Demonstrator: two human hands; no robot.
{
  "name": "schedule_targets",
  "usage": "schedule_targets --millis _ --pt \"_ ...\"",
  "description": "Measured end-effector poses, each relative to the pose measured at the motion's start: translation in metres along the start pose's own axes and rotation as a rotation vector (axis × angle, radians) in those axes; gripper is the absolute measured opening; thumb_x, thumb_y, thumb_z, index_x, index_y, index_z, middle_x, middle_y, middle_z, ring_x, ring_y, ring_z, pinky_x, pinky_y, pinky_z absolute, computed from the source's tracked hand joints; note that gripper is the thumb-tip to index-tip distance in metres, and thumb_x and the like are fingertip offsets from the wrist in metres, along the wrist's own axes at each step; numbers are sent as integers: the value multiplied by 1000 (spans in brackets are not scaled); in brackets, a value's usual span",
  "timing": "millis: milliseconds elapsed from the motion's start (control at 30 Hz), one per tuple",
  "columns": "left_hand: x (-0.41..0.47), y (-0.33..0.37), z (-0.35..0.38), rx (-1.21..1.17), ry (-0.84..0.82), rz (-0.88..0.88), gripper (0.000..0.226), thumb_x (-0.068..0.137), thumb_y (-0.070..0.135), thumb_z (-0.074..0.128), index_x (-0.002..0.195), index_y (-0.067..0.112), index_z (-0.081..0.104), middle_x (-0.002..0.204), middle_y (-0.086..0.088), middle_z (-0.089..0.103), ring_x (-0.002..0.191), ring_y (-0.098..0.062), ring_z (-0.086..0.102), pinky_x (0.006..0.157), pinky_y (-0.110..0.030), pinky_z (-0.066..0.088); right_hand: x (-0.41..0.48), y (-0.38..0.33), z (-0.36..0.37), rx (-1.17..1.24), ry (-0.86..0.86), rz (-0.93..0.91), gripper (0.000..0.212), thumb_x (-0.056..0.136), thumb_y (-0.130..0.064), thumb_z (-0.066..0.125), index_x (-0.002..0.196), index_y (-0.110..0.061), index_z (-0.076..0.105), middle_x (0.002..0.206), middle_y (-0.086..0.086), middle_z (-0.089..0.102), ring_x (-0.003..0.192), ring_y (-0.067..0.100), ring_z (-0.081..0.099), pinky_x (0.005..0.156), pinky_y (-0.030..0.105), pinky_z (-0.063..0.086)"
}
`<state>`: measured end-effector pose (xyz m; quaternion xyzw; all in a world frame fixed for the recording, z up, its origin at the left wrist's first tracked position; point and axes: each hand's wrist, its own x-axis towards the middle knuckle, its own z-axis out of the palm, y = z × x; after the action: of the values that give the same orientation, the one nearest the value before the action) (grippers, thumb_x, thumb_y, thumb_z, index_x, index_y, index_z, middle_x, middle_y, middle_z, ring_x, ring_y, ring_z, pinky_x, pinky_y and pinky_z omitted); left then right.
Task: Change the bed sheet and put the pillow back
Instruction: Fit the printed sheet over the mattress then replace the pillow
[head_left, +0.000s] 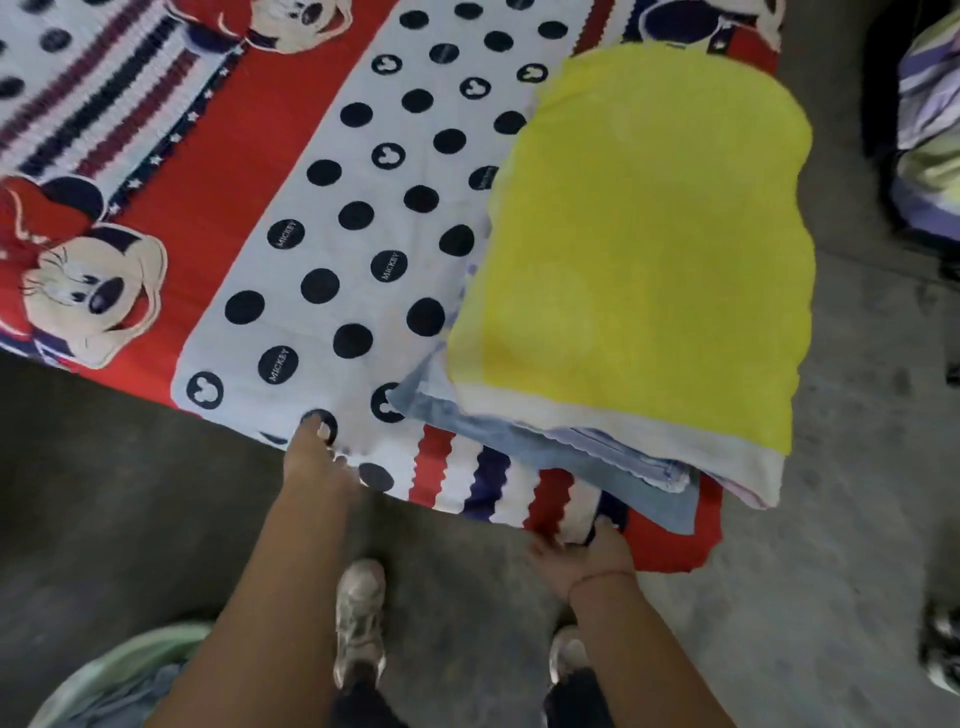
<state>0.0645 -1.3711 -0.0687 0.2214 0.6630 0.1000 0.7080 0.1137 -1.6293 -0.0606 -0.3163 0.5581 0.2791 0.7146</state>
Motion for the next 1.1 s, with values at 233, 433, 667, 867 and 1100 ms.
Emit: schedule_targets --millis 233,433,667,867,1100 --pt "65 55 -6 -20 -112 -190 35 81 55 66 86 21 56 78 0 53 63 -16 42 83 -30 41 40 29 35 141 90 -104 49 95 -62 33 115 -23 55 113 5 59 119 28 50 108 57 30" --pt "74 73 -22 -54 -283 -201 41 91 49 59 111 15 64 89 -9 74 70 -23 64 64 -29 51 49 37 40 258 -48 -162 71 37 -58 88 98 -30 68 138 -7 55 128 23 51 102 52 37" --pt "64 88 -8 -57 -368 -184 34 90 38 64 114 14 64 114 -9 70 97 -25 67 43 -22 49 33 45 55 422 -109 -247 6 75 -27 79 79 -23 78 108 -4 73 108 21 65 100 44 47" --pt "96 63 -33 -77 -438 -180 41 87 35 62 123 15 63 124 -8 67 106 -23 67 75 -37 61 76 63 26 457 -205 -461 75 20 -27 101 91 -28 78 107 -14 72 110 6 64 98 34 50" --pt "110 62 -38 39 -346 -182 31 87 25 69 114 10 66 112 -12 71 99 -24 71 76 -37 60 60 72 44 193 104 -422 45 60 -52 84 97 -27 74 112 -6 70 93 14 69 67 35 61"
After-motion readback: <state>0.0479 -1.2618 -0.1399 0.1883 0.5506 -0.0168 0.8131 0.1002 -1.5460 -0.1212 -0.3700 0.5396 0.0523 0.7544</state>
